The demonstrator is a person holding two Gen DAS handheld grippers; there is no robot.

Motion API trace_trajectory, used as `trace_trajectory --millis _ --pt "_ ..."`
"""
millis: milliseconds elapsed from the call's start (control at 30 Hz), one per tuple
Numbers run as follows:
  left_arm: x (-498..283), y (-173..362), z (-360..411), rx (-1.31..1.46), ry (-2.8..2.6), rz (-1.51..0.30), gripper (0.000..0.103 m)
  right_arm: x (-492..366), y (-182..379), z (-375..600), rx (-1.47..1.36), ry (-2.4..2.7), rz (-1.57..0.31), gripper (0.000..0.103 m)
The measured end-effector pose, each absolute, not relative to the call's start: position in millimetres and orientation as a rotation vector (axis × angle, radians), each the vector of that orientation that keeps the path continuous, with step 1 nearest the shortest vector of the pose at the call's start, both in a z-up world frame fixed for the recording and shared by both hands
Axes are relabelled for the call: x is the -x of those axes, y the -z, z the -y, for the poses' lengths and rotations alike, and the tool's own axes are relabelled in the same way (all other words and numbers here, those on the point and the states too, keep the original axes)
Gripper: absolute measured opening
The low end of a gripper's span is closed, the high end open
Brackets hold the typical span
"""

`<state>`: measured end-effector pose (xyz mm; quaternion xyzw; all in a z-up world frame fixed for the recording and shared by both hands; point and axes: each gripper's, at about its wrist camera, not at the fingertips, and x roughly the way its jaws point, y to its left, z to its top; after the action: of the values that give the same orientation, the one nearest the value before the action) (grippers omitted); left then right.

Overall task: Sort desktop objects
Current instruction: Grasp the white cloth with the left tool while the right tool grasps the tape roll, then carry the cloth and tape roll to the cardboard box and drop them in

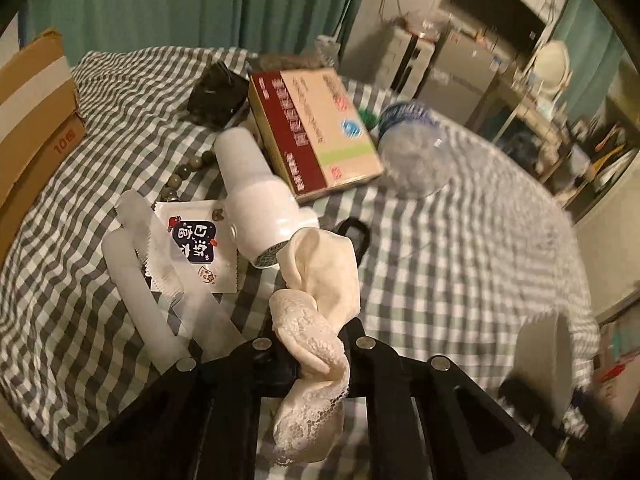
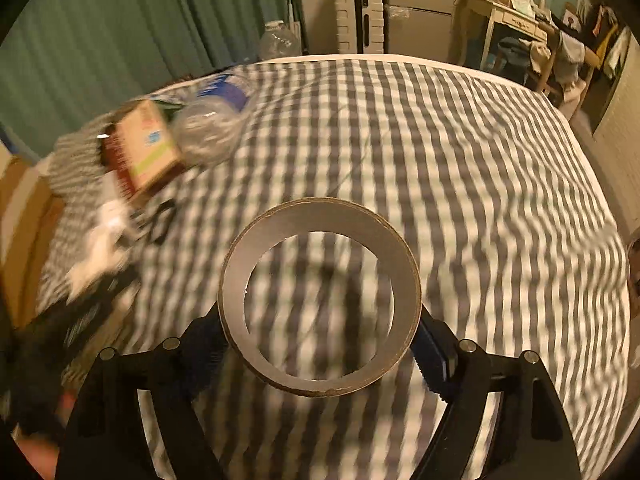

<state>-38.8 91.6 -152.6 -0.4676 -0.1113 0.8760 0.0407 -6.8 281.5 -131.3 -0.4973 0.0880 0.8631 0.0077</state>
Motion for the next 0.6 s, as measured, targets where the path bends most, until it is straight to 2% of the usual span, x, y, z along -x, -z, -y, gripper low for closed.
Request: trace_trajectory --millis 200,367,600 --pt "5 105 -57 1.185 -2.699 0.542 0.010 -36 95 -277 1.516 -2.695 -0.320 0.081" --pt "-22 57 -37 1.136 -2.710 0.425 0.010 -77 36 -271 1.435 -2.739 -0.320 0.081" --pt "-39 -16 12 1.111 -2.659 0.406 0.010 -108 -43 -231 1.298 -2.836 -0.302 0.081"
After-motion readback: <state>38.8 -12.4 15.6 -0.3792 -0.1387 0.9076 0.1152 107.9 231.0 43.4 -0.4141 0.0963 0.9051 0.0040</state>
